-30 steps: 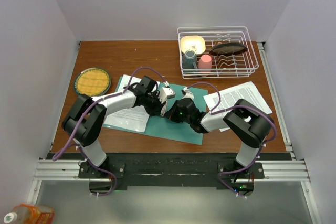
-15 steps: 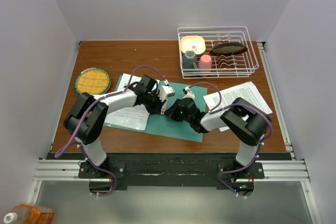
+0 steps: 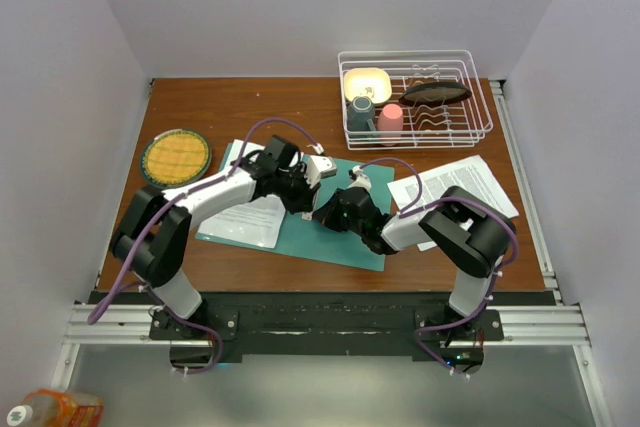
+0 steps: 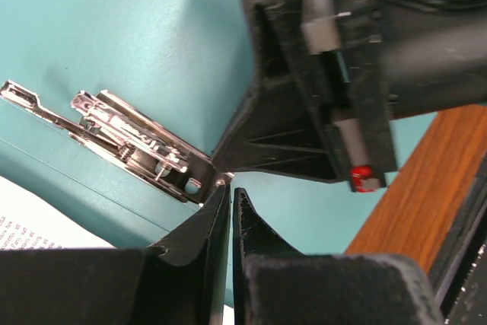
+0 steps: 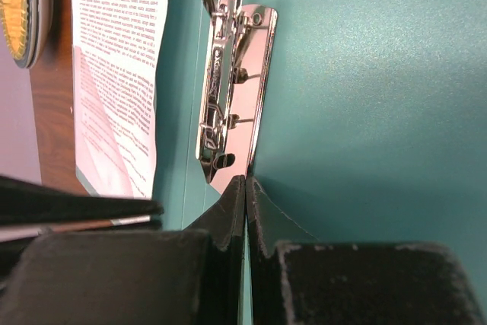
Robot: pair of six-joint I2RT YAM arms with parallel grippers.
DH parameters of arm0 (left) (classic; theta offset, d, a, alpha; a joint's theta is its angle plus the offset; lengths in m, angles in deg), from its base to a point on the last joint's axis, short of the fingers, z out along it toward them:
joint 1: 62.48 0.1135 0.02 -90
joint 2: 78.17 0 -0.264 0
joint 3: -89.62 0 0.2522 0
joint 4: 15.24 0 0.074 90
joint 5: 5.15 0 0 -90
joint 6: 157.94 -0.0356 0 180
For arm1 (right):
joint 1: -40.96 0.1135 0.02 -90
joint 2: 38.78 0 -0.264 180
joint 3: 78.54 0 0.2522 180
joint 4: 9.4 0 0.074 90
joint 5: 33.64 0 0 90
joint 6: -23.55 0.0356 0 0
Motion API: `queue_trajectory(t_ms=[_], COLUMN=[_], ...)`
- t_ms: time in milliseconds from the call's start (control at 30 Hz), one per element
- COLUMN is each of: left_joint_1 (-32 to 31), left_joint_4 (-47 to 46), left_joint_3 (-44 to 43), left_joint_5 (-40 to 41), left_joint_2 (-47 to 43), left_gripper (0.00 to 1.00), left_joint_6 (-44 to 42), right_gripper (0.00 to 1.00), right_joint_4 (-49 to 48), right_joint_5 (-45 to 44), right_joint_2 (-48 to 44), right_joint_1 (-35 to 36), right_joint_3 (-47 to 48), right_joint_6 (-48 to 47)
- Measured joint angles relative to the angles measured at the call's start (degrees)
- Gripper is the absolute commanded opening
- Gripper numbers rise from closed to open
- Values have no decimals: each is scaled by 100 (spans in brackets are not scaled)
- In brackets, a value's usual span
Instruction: Put the files into the folder
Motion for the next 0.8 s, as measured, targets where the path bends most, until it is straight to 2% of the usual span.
queue_trajectory(t_ms=[133, 367, 700, 800], left_joint_1=[-20, 177, 1051, 1049], left_joint_4=[138, 61, -55, 81], left_joint_3=[0, -208, 205, 247], left_joint_5=[125, 1049, 1506, 1384], left_joint_2=[-313, -866, -42, -52], left_gripper=[10, 10, 9, 9], left_joint_6=[-11, -103, -367, -367], right_gripper=[0, 0, 0, 8], right_joint_4=[11, 116, 944, 1513], right_joint_5=[-7, -11, -17, -4], right_joint_2=[-2, -37, -437, -723], right_joint_1=[2, 2, -111, -328], right_joint_3=[2, 22, 68, 72], right_joint_6=[13, 20, -114, -282])
